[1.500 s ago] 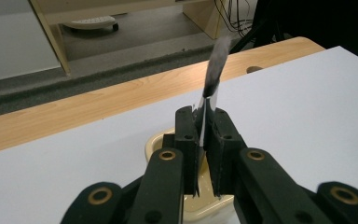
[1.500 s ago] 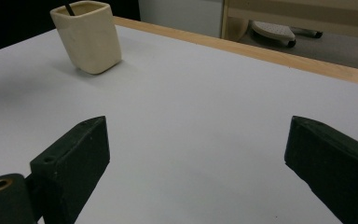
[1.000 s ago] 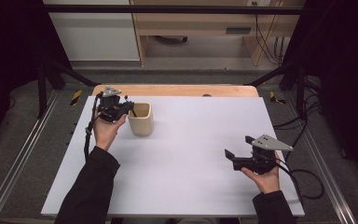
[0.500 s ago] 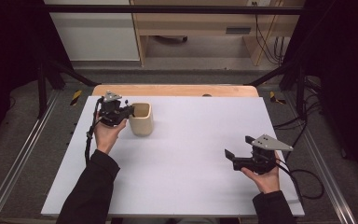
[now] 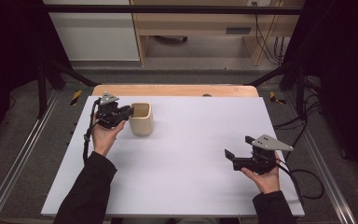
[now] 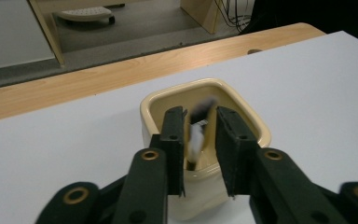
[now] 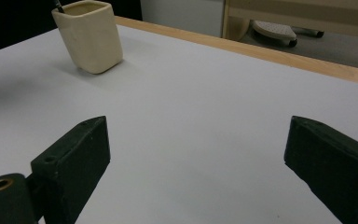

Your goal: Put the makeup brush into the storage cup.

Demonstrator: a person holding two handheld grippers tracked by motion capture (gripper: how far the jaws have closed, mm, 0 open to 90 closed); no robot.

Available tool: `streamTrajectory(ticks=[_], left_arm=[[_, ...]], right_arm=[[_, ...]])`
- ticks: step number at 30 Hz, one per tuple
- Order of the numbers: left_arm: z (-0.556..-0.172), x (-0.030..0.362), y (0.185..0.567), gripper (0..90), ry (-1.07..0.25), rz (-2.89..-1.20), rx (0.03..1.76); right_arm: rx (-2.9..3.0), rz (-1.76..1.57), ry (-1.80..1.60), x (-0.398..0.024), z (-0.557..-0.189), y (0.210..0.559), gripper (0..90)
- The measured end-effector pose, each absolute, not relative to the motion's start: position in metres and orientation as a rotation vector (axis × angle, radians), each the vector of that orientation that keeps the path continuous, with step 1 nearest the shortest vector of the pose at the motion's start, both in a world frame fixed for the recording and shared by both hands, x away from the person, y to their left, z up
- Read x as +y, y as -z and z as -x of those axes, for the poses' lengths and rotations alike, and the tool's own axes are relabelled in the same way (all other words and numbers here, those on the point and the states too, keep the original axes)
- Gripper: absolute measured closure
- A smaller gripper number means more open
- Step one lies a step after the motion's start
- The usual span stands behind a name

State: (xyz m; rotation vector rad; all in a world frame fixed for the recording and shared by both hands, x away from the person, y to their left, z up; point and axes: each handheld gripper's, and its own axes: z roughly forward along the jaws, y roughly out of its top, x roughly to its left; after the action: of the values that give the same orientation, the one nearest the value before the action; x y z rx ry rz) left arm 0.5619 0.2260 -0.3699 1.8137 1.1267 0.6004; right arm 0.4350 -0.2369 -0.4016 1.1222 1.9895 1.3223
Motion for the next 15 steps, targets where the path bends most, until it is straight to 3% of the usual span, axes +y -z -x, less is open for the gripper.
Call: streamTrajectory(ticks=[10,15], left_arm=[[-0.543,0.235,0.354,41.9,-0.612,-1.747,1.062],[-0.529,0.236,0.349,34.8,-0.627,-1.743,1.017]], right_arm=[[1.983,-1.121,-1.337,-0.238,-0.434,0.4,7.0],[1.979,-1.117,-1.344,-0.239,-0.434,0.4,7.0]])
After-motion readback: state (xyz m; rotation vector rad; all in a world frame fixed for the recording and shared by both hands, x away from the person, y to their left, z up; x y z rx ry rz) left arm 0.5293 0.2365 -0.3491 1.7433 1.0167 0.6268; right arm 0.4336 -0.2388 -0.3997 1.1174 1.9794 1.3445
